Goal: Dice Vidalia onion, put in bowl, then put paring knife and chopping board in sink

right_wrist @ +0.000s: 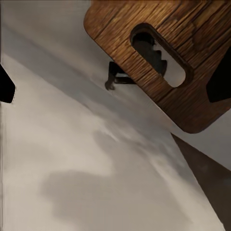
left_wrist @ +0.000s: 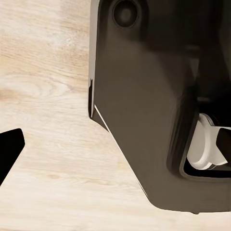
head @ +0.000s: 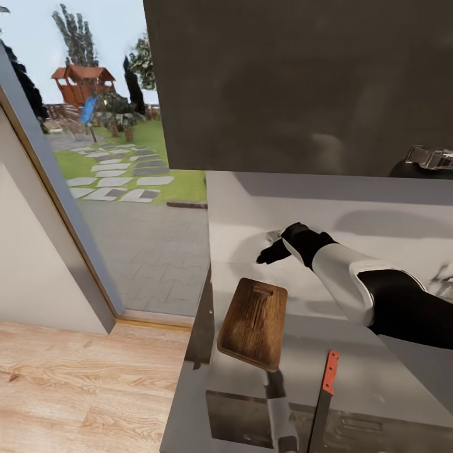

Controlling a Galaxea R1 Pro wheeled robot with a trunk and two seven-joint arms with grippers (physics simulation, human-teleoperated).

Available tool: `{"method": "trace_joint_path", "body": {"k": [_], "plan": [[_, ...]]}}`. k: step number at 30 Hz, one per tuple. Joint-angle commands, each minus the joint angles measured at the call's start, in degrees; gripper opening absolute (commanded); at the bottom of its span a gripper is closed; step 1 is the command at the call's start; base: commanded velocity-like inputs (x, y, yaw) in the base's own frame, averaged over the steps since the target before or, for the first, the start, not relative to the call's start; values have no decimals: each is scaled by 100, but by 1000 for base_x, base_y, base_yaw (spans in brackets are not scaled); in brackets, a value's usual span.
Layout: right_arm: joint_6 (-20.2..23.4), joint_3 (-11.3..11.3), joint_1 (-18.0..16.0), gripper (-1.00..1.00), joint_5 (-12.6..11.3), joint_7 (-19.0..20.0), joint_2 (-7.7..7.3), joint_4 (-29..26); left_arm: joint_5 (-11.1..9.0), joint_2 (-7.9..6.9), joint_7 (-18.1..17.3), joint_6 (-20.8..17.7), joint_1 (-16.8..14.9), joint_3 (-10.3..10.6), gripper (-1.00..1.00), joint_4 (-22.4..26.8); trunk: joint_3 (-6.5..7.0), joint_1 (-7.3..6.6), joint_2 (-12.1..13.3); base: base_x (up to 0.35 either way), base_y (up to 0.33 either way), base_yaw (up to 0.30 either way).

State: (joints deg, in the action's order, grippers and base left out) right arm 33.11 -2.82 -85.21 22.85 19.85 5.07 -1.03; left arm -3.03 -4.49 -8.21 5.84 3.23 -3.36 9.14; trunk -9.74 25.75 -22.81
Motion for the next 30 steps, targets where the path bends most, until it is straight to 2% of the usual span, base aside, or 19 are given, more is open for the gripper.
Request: {"method": "trace_joint_path", "body": {"k": [1,11,30], "plan": [[24,-26,-1,100,45,47,-10,-11,-31,0,-40,-4,3,-33,100,9,-10,3,-11,0,0,0],[46,-34,3,100,67,46,-167,-11,-31,0,-40,-4,3,-33,100,9,-61,3,-11,0,0,0],[47,-48,5,100,70,46,-178,-11,-31,0,-40,-4,3,-33,100,9,-234,3,-11,0,0,0]]}}
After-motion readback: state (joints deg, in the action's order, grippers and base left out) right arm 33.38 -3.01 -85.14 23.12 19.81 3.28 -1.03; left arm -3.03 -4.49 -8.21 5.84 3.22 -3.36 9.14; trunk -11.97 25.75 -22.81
